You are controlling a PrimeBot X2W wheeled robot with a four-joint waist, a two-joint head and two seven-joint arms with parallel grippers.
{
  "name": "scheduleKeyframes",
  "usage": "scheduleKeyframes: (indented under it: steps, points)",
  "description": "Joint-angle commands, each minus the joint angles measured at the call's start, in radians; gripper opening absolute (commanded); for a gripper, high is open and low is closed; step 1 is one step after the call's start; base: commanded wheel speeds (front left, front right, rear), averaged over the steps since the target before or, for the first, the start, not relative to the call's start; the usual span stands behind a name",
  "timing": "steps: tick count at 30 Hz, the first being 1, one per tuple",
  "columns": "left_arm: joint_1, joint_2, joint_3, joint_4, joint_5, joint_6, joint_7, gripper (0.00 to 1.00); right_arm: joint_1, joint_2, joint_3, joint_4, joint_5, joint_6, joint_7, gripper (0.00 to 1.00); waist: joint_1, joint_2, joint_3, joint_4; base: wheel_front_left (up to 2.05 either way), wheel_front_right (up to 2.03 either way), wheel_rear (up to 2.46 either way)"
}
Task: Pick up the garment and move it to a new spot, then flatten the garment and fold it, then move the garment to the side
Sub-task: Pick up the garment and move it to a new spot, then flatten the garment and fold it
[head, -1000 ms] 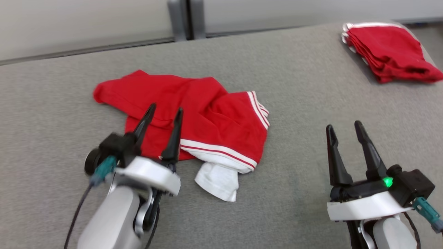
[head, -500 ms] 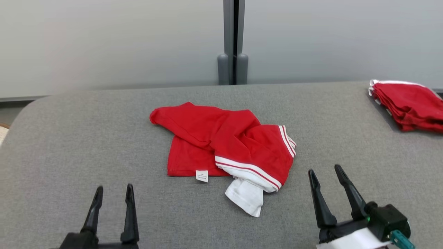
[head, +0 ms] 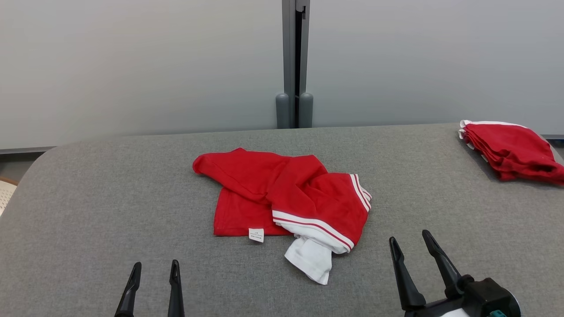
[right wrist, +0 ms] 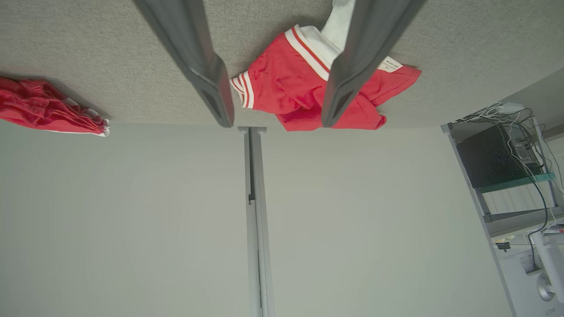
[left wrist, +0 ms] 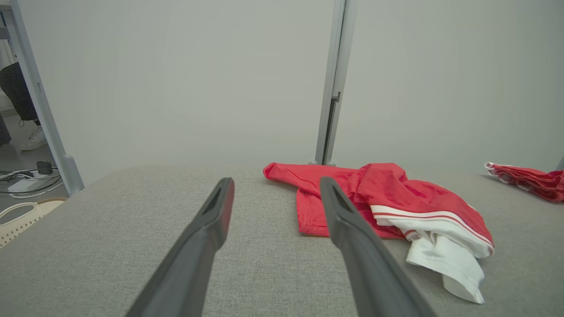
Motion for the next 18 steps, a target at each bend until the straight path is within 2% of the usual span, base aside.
scheduleKeyframes:
  steps: [1,18]
  points:
    - [0.007,0.003,-0.001,0.000,0.007,0.005,-0.002,1.00,0.000,-0.001,0.001,0.000,-0.004,-0.002,-0.001,1.00,0.0000,0.0000,-0.005,-0.001,0.00,0.00,0.00]
    - [0.010,0.003,-0.014,0.021,0.011,0.003,-0.002,1.00,0.010,0.004,-0.005,0.004,0.005,-0.002,-0.001,1.00,0.0000,0.0000,-0.022,0.006,0.00,0.00,0.00]
